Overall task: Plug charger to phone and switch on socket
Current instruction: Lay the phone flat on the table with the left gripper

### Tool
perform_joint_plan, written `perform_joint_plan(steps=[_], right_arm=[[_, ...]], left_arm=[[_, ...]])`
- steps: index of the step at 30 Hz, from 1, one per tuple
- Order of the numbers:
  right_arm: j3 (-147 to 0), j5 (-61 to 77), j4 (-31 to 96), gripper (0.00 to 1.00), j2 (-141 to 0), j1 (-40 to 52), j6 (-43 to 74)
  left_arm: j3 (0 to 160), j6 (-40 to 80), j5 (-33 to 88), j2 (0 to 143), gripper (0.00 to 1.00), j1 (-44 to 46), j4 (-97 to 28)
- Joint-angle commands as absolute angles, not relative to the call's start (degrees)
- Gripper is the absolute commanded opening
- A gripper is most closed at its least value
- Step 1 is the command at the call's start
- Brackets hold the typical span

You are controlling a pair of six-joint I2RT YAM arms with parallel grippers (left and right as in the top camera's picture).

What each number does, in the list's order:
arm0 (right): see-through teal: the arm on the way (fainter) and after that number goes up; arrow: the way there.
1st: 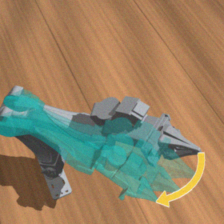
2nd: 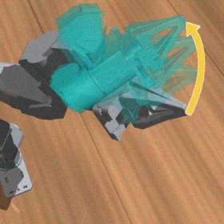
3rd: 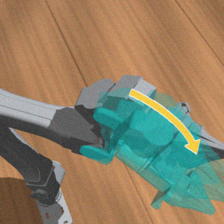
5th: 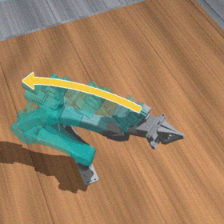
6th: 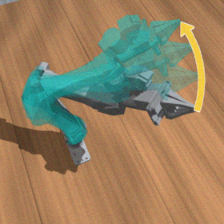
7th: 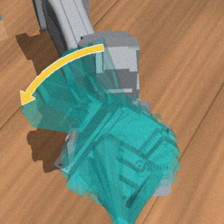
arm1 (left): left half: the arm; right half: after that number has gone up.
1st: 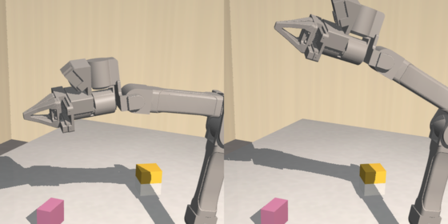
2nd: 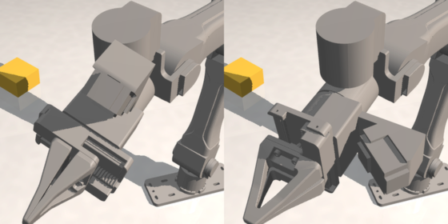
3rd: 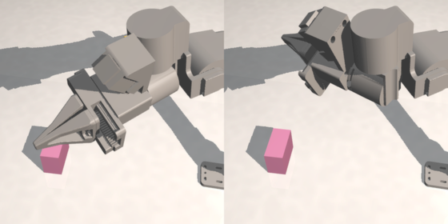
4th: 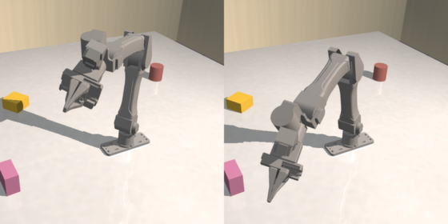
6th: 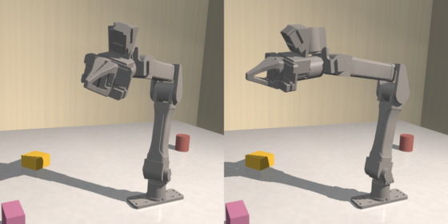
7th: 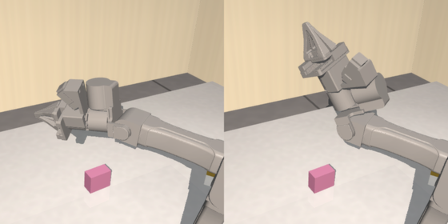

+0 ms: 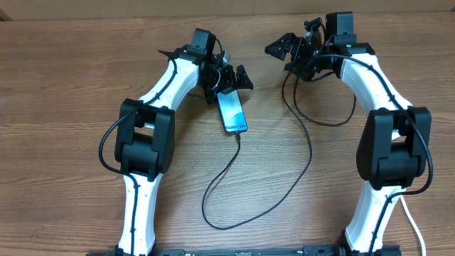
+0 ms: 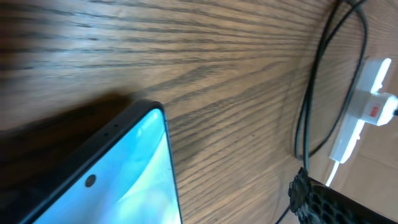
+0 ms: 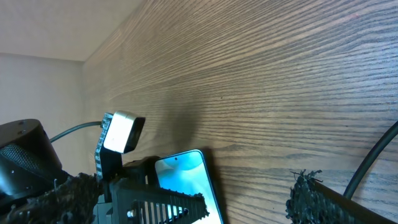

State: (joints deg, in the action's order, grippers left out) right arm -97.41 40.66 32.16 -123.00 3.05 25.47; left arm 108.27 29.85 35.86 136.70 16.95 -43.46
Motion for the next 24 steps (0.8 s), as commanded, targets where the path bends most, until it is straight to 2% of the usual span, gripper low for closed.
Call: perform_joint_plan(steps=[1,24], right_arm=[[-98.35,41.04,32.05,1.0,-120.49,3.03,25.02],[-98.35,41.04,32.25,1.0,-120.49,3.03,25.04]], left_arm=[[106.15,29.41,23.94,140.16,1.0,16.62,-45.19],[106.13,32.47,18.02,140.16,1.0,16.69,-45.74]])
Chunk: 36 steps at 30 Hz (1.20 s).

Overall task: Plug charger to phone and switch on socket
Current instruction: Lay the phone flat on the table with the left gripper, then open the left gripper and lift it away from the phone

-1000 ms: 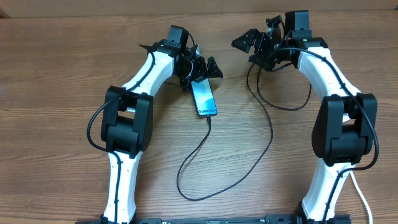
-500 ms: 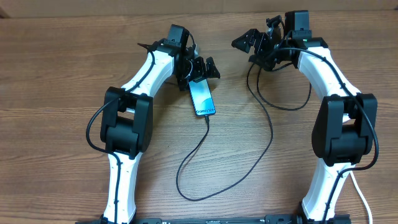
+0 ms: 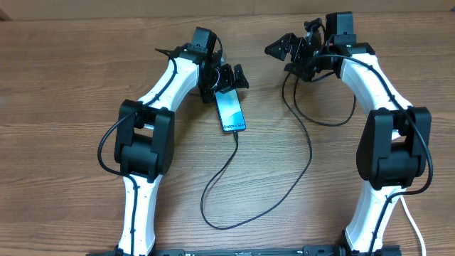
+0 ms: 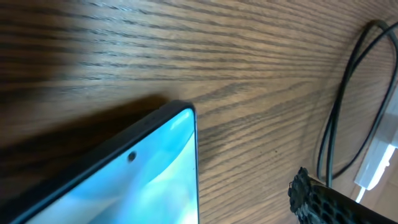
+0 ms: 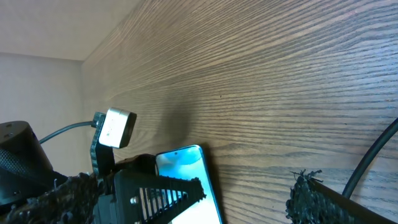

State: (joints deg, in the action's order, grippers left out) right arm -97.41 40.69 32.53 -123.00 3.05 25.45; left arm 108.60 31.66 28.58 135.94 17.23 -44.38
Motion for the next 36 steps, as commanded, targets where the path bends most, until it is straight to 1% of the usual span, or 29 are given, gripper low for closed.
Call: perform_joint_plan(steps=[1,20,25,27,31,32,36], right_arm=[[-98.35,41.04,32.25,1.0,-120.49,3.03,25.02],[-98.35,41.01,32.47,1.0,-120.49,3.03,25.02],[-98.35,39.05,33.74,1.0,-120.49,3.03,25.04],[-98.32,39.05,33.76,1.0,-120.49,3.03,25.04],[-98.32,38.98,33.76,1.0,-120.49,3.03,25.04],[-98.32,38.15,33.8,1.0,-120.49,3.03,25.04],[-98.32,37.34,33.8,1.0,-120.49,3.03,25.04]], left_arm=[[106.15,32.67,17.56,140.16,1.0,16.71,-45.89],[106.13,32.56,17.41,140.16,0.99,16.8,-46.3],[107.11,27.35,19.0,139.5,0.99,16.53,-49.08],[107.79,25.78,17.28,138.5,1.0,16.51,-50.5],[109.23,25.45,9.04,134.8,1.0,16.53,-53.43],[110.02,25.36,5.67,132.29,1.0,16.53,-54.68],[110.65,25.19,0.43,125.43,1.0,16.53,-56.07]])
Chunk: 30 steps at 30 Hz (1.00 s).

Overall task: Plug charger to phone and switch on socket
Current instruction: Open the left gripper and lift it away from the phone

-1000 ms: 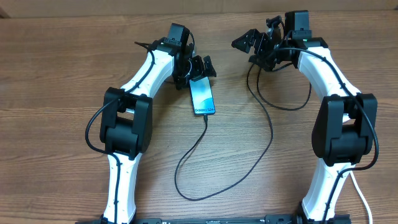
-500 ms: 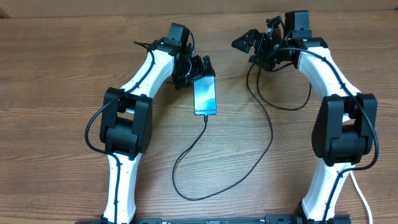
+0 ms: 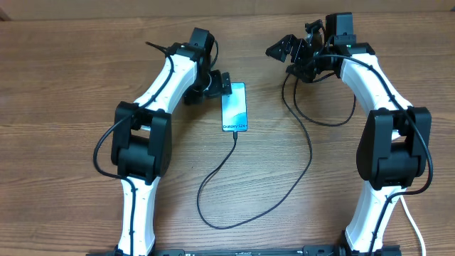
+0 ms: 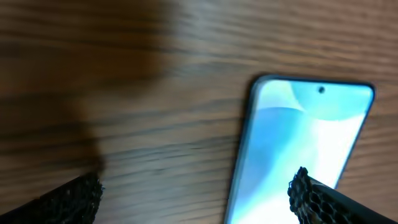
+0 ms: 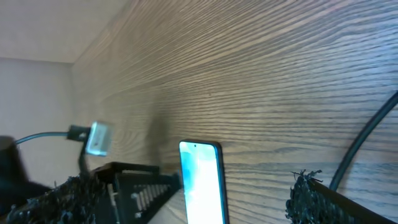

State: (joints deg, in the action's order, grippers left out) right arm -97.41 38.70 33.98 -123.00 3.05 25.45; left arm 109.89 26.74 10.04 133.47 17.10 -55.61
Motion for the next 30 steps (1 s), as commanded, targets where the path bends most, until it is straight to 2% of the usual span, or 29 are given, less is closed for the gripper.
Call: perform_joint_plan(steps=[1,6,17,30], right_arm=[[-98.32,37.3,33.8,1.0,-120.49,3.03,25.04],[-98.32,37.08,33.78,1.0,-120.49,3.03,25.04],[-98.32,34.65,33.76,1.0,-120.49,3.03,25.04],[-98.32,34.09,33.76,1.0,-120.49,3.03,25.06]], left_arm=[[110.65,25.1,-0.78,123.66,1.0,16.53,-56.21],[110.65,22.81,-3.44,114.15,1.0,16.53,-56.82],[110.65,22.7,-0.4,95.83,1.0,16.53,-65.1],[110.61,22.68,-0.43,94.52,1.0,16.53,-66.19]])
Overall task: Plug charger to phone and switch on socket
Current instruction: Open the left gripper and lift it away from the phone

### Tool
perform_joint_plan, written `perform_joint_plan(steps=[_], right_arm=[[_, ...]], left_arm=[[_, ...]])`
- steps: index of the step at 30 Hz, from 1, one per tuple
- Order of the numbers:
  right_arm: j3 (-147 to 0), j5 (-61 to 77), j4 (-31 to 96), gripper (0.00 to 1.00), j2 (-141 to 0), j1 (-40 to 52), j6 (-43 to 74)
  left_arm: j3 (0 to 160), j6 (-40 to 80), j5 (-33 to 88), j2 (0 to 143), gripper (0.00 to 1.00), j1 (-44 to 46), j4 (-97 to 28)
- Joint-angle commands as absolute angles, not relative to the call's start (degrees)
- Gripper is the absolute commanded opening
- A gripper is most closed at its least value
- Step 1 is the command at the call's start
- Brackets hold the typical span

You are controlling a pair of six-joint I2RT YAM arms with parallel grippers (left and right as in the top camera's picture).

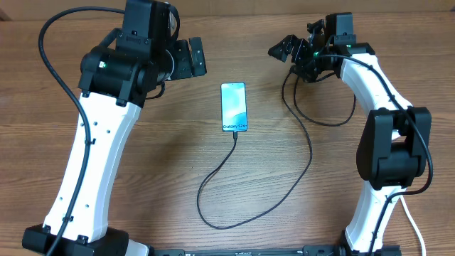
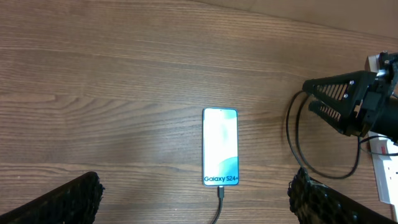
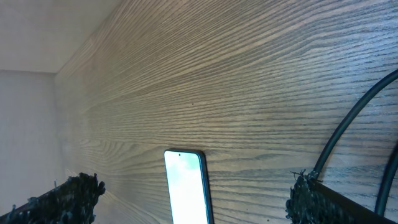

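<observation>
The phone point(image 1: 234, 107) lies flat mid-table, screen lit and reading "Galaxy S24+" in the left wrist view point(image 2: 220, 146). A black charger cable point(image 1: 217, 178) is plugged into its near end and loops round to the far right. My left gripper point(image 1: 189, 60) is open and empty, high above the table left of the phone point(image 2: 196, 196). Open too, my right gripper point(image 1: 290, 48) hovers low at the far right point(image 3: 194, 193), beside the white socket strip point(image 2: 388, 177). The socket's switch is hidden.
Loose loops of black cable point(image 1: 320, 117) lie under and in front of the right arm. The wooden table point(image 1: 64, 85) has bare wood left of the phone, and its far edge meets a pale wall point(image 3: 37, 31).
My left arm has risen from table level just left of the phone to high above it, so its camera takes in the whole phone. Phone, cable and right arm are unchanged.
At first my left gripper was at the phone's far end, the phone lying slightly askew with the cable in it. Then the phone lay straight and the gripper was off to its left. Now the left arm is raised. The right gripper stayed by the socket.
</observation>
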State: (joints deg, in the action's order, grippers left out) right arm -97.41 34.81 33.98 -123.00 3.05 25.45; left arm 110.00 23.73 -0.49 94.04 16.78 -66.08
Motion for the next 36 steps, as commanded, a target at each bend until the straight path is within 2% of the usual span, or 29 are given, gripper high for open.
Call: perform_joint_plan(steps=[1,10,20,26,36], right_arm=[[-98.32,34.11,33.76,1.0,-120.49,3.03,25.04],[-98.35,36.93,34.39,1.0,-120.49,2.07,25.04],[-100.33,48.53,37.45,1.0,-120.2,-6.59,24.99],[-104.73,48.34,45.08,1.0,-120.05,-12.47,19.84],[-112.22,34.79,57.01,1.0,-119.9,-18.59,17.5]], left_arm=[[110.61,22.68,-0.43,94.52,0.99,16.53,-66.19],[110.61,22.68,-0.43,94.52,0.99,16.53,-66.19],[110.61,22.68,-0.43,94.52,1.0,16.53,-66.19],[110.61,22.7,-0.43,94.52,1.0,16.53,-66.19],[110.61,22.7,-0.43,94.52,0.99,16.53,-66.19]])
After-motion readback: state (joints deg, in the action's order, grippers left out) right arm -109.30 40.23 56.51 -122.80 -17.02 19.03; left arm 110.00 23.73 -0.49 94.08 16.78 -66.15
